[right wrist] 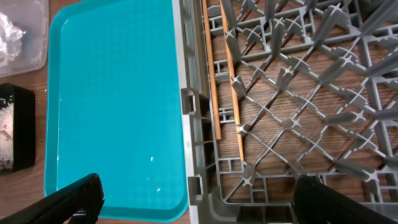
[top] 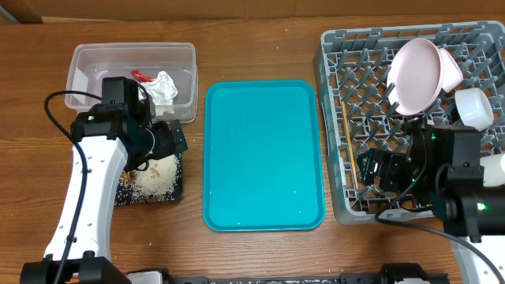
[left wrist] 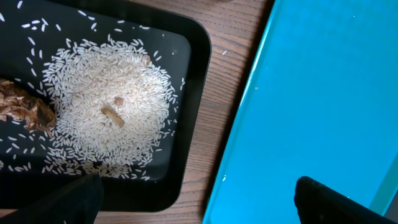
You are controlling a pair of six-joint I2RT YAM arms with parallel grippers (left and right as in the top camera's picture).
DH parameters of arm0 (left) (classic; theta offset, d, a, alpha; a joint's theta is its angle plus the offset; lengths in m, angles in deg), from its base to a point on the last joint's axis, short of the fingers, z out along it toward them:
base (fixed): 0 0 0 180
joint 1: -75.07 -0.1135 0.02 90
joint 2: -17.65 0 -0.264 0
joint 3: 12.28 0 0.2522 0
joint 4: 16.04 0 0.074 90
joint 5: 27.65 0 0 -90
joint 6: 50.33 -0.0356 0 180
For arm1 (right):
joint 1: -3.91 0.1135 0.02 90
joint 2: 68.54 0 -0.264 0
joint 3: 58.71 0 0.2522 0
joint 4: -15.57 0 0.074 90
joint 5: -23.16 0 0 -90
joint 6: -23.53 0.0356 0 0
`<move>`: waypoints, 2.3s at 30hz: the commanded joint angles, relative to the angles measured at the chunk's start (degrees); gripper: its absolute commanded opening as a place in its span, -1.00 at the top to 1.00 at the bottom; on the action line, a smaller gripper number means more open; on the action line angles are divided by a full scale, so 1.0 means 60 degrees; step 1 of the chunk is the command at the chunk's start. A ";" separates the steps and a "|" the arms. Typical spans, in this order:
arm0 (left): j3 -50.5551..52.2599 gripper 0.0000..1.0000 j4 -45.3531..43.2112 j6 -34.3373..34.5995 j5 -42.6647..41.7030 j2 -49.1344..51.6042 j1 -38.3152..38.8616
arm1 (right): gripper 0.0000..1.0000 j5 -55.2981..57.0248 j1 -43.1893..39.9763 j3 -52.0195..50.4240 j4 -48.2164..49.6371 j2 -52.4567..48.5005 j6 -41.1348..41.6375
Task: Sort waste into correct bins and load items into the dishwasher
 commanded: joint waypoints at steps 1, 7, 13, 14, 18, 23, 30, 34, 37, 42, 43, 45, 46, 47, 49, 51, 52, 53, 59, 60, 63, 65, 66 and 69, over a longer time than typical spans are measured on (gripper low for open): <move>-0.0087 -1.00 -0.0015 -0.0044 -0.0011 0.0044 0.0066 | -1.00 0.0120 -0.0011 -0.0058 0.0102 -0.0117 0.0040; -0.0087 -1.00 -0.0015 -0.0044 -0.0011 0.0044 0.0066 | -1.00 0.0120 -0.0011 -0.0055 0.0408 -0.0153 0.0040; -0.0087 -1.00 -0.0015 -0.0044 -0.0011 0.0044 0.0066 | -1.00 0.0087 -0.0007 -0.0058 0.0816 -0.0153 0.0040; -0.0087 -1.00 -0.0011 -0.0044 -0.0011 0.0044 0.0066 | -1.00 0.0138 -0.0007 -0.0058 0.0867 -0.0120 0.0036; -0.0087 -0.99 -0.0011 -0.0044 -0.0011 0.0044 0.0066 | -1.00 0.0426 -0.0007 -0.0062 0.1228 0.0379 0.0036; -0.0087 -1.00 -0.0011 -0.0044 -0.0011 0.0044 0.0066 | -1.00 0.0849 -0.0011 -0.0856 0.2051 0.1734 0.0036; -0.0087 -0.99 -0.0011 -0.0044 -0.0011 0.0044 0.0066 | -1.00 0.0801 -0.0007 -0.3734 0.4393 0.4448 0.0044; -0.0087 -1.00 -0.0011 -0.0044 -0.0007 0.0044 0.0066 | -0.99 0.0769 -0.0007 -0.5424 0.6040 0.5829 0.0047; -0.0087 -1.00 -0.0011 -0.0044 -0.0011 0.0044 0.0066 | -1.00 0.0772 -0.0007 -0.6433 0.7198 0.6699 0.0044; -0.0087 -0.99 -0.0011 -0.0044 -0.0011 0.0044 0.0066 | -1.00 0.0787 -0.0011 -0.7719 0.9205 0.7420 0.0040; -0.0087 -0.99 -0.0011 -0.0044 -0.0011 0.0044 0.0066 | -1.00 0.0783 -0.0011 -0.7952 0.9621 0.7493 0.0040; -0.0087 -1.00 -0.0015 -0.0044 -0.0011 0.0044 0.0066 | -1.00 0.0809 -0.0007 -0.8437 1.0510 0.7614 0.0040; -0.0087 -1.00 -0.0011 -0.0044 -0.0007 0.0044 0.0066 | -1.00 0.0809 -0.0007 -0.8652 1.0921 0.7664 0.0040; -0.0087 -0.99 -0.0015 -0.0044 -0.0011 0.0044 0.0066 | -1.00 0.0809 -0.0007 -0.8845 1.1260 0.7719 0.0040; -0.0087 -1.00 -0.0011 -0.0044 -0.0011 0.0044 0.0066 | -1.00 0.0816 -0.0011 -0.9187 1.1806 0.7861 0.0040; -0.0087 -0.99 -0.0011 -0.0044 -0.0011 0.0044 0.0066 | -1.00 0.0816 -0.0011 -0.9449 1.2200 0.7992 0.0036; -0.0087 -1.00 -0.0011 -0.0044 -0.0007 0.0044 0.0066 | -1.00 0.0845 -0.0011 -0.9555 1.2327 0.8072 0.0040; -0.0087 -1.00 -0.0011 -0.0044 -0.0011 0.0044 0.0066 | -1.00 0.0885 -0.0011 -0.9643 1.2411 0.8171 0.0040; -0.0087 -1.00 -0.0011 -0.0044 -0.0011 0.0044 0.0066 | -1.00 0.1151 -0.0011 -0.9974 1.2280 0.8976 0.0000; -0.0087 -1.00 -0.0011 -0.0044 -0.0007 0.0044 0.0066 | -1.00 0.1257 -0.0011 -0.9978 1.2214 0.9071 0.0004; -0.0087 -0.99 -0.0011 -0.0044 -0.0007 0.0044 0.0066 | -1.00 0.1457 -0.0011 -0.9978 1.1668 0.9125 0.0004; -0.0087 -1.00 -0.0011 -0.0044 -0.0007 0.0044 0.0066 | -1.00 0.1439 -0.0011 -0.9978 1.0863 0.9125 0.0015; -0.0087 -1.00 -0.0011 -0.0044 -0.0007 0.0044 0.0066 | -0.99 0.1362 -0.0011 -0.9978 1.0335 0.9125 0.0025; -0.0087 -1.00 -0.0011 -0.0044 -0.0007 0.0044 0.0066 | -1.00 0.1311 -0.0007 -0.9978 1.0389 0.9122 0.0076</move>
